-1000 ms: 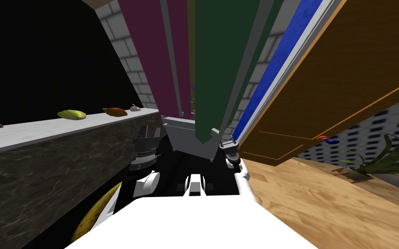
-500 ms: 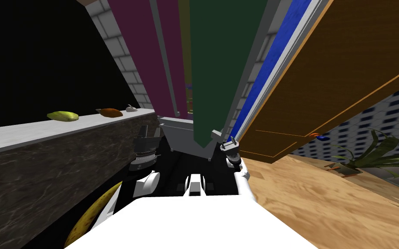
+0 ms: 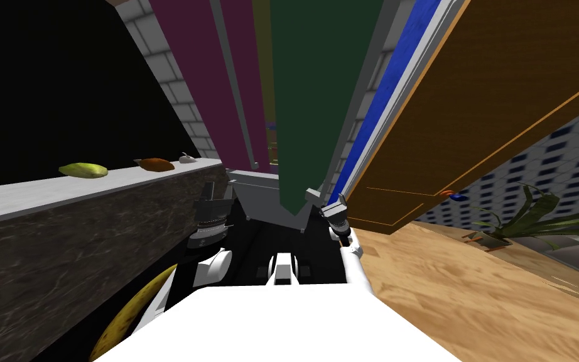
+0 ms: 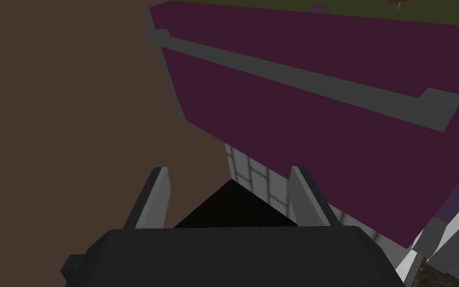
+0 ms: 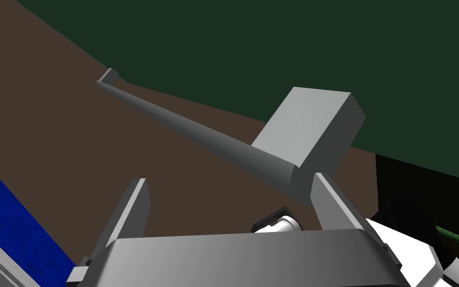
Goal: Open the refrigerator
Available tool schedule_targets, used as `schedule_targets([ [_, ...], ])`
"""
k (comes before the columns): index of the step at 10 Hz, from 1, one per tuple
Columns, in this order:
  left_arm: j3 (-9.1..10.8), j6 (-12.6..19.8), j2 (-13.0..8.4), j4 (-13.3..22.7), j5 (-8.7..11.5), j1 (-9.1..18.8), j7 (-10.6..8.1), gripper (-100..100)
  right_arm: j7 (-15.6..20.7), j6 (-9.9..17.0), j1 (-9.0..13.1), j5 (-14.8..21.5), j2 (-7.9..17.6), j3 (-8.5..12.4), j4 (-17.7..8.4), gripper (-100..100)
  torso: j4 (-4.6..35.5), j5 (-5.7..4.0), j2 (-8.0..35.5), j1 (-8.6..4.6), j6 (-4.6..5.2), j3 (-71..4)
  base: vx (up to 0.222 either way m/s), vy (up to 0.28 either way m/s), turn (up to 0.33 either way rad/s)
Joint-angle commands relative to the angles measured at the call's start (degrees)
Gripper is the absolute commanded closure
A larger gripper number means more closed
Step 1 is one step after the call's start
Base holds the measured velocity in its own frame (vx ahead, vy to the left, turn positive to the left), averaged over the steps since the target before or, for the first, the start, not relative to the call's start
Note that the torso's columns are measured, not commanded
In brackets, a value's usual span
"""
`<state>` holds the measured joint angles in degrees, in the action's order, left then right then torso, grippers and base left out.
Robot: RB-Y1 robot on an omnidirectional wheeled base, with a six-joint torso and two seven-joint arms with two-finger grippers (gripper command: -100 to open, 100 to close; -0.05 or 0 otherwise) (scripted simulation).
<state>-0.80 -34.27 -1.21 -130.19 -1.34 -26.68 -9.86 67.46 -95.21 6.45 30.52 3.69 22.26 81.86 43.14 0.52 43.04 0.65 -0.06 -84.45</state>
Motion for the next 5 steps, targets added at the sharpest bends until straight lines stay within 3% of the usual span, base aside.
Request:
schedule_targets([
  [1, 0.00, 0.00, 0.00, 0.00, 0.00, 0.00, 0.00, 0, -0.69, 1.74, 1.89, -0.72, 0.20, -0.03, 1.07, -100, 0.18, 0.03, 0.12, -0.13, 0.04, 0.00, -0.029, 0.012, -0.013],
  [5, 0.00, 0.00, 0.00, 0.00, 0.00, 0.00, 0.00, 0, -1.56, 3.48, 3.19, -1.04, 0.75, -0.04, 1.59, -100, 0.69, 0.23, 0.35, -0.10, 0.05, -0.08, -0.020, 0.006, -0.011],
])
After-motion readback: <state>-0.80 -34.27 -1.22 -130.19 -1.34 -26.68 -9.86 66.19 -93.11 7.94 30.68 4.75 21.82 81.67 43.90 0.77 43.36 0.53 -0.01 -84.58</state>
